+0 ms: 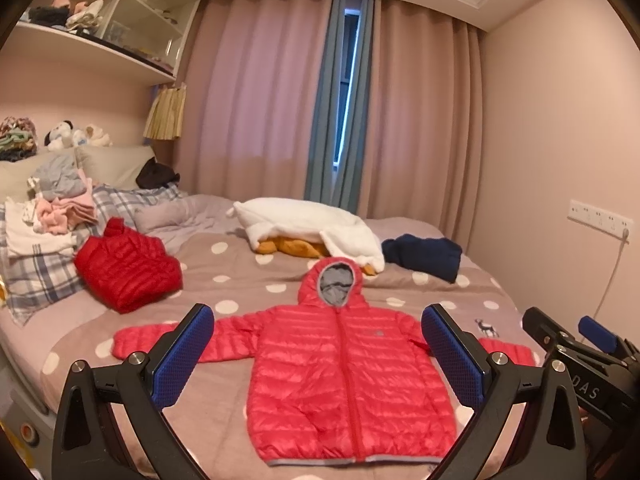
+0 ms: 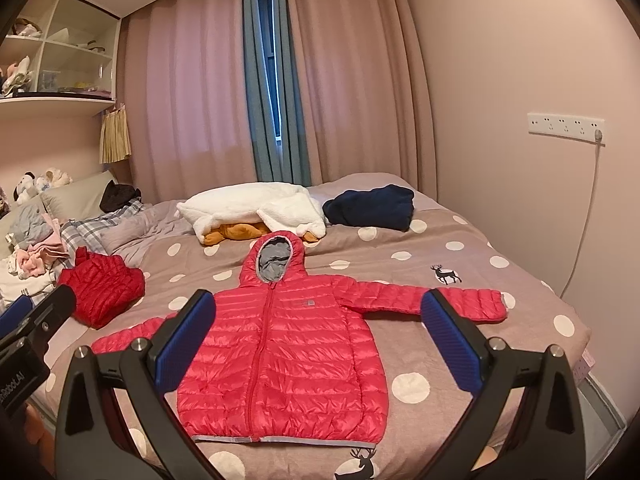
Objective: Fold large clothes
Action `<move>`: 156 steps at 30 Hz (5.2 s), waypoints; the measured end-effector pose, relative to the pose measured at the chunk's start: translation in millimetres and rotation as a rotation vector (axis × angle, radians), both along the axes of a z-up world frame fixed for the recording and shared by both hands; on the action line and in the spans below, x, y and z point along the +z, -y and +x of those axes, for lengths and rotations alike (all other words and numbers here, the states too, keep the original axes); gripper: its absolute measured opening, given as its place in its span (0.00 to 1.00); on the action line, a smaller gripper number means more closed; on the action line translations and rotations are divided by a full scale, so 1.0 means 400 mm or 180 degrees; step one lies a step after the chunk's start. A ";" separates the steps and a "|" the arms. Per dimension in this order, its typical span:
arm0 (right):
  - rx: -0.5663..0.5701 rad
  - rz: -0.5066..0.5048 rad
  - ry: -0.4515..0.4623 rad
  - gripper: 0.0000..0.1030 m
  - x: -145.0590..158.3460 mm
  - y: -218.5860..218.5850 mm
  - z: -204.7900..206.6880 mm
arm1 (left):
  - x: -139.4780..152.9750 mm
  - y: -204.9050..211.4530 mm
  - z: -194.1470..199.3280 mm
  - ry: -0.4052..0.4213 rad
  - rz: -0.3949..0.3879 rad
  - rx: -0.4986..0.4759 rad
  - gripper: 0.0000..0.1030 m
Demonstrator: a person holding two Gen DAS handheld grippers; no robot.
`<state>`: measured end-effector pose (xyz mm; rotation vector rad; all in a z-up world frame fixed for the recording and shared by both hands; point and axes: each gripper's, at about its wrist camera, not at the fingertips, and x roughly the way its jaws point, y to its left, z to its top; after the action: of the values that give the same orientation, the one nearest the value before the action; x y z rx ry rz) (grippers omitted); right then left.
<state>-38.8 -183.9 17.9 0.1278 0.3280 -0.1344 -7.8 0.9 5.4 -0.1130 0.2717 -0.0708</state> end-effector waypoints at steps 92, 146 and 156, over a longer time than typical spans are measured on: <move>-0.2403 0.2209 -0.1069 0.98 -0.558 0.829 0.406 | -0.667 -0.703 0.494 -0.1343 -0.3580 0.1651 0.99; -0.0786 0.2656 -0.0098 0.10 -0.429 0.568 0.573 | -0.525 -0.558 0.637 -0.1406 -0.1025 0.1957 0.14; 0.0723 0.1901 -0.0735 0.12 -0.345 -0.038 0.871 | -0.587 -0.623 0.639 -0.1789 -0.1506 0.1930 0.14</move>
<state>309.4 -168.9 -120.0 0.6668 0.6043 0.1803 248.0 250.1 -229.5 -0.6854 0.7681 0.5109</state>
